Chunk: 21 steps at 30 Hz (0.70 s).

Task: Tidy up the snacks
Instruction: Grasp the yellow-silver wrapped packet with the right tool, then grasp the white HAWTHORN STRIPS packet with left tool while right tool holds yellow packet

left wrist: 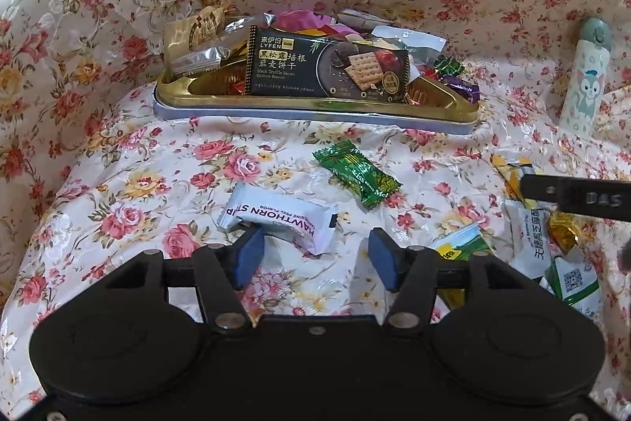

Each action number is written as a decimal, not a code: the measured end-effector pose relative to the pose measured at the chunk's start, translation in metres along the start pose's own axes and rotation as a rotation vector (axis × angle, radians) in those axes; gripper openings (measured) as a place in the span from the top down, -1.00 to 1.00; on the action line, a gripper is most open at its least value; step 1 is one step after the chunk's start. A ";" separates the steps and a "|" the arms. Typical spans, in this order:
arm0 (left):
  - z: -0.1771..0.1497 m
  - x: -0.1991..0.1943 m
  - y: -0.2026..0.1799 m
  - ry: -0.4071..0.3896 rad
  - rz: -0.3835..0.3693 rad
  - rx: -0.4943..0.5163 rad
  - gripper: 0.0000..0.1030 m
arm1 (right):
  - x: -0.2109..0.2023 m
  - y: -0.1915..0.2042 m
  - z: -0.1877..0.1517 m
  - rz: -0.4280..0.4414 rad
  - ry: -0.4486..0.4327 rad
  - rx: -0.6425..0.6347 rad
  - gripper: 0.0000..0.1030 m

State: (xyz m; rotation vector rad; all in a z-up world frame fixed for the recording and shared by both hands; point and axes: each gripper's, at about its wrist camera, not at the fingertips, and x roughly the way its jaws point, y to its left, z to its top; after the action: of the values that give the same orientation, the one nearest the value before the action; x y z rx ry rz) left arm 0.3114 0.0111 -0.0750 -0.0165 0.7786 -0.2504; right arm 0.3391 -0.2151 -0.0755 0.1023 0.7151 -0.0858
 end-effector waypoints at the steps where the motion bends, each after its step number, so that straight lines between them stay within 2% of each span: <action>1: 0.002 0.000 0.003 0.005 -0.009 -0.015 -0.21 | 0.004 0.002 0.001 -0.002 0.007 -0.005 -0.26; 6: 0.006 0.001 0.009 0.030 -0.034 -0.063 -0.21 | 0.018 0.009 -0.001 -0.025 0.020 -0.046 -0.27; 9: 0.007 0.002 0.010 0.036 -0.037 -0.080 -0.20 | 0.019 0.009 -0.004 -0.056 -0.001 -0.075 -0.22; 10: 0.008 0.002 0.010 0.038 -0.037 -0.086 -0.20 | 0.019 0.009 -0.005 -0.066 -0.005 -0.081 -0.18; 11: 0.008 0.002 0.010 0.038 -0.036 -0.089 -0.20 | 0.018 0.006 -0.005 -0.069 -0.009 -0.081 -0.04; 12: 0.008 0.002 0.010 0.039 -0.033 -0.088 -0.20 | 0.016 0.003 -0.006 -0.068 -0.011 -0.076 -0.01; 21: 0.008 0.003 0.007 0.043 -0.009 -0.073 -0.20 | 0.011 -0.029 -0.015 -0.087 -0.072 -0.034 -0.01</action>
State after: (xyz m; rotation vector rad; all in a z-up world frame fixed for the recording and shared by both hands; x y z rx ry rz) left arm 0.3205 0.0161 -0.0719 -0.0836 0.8299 -0.2311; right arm 0.3336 -0.2427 -0.0959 0.0353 0.6490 -0.1594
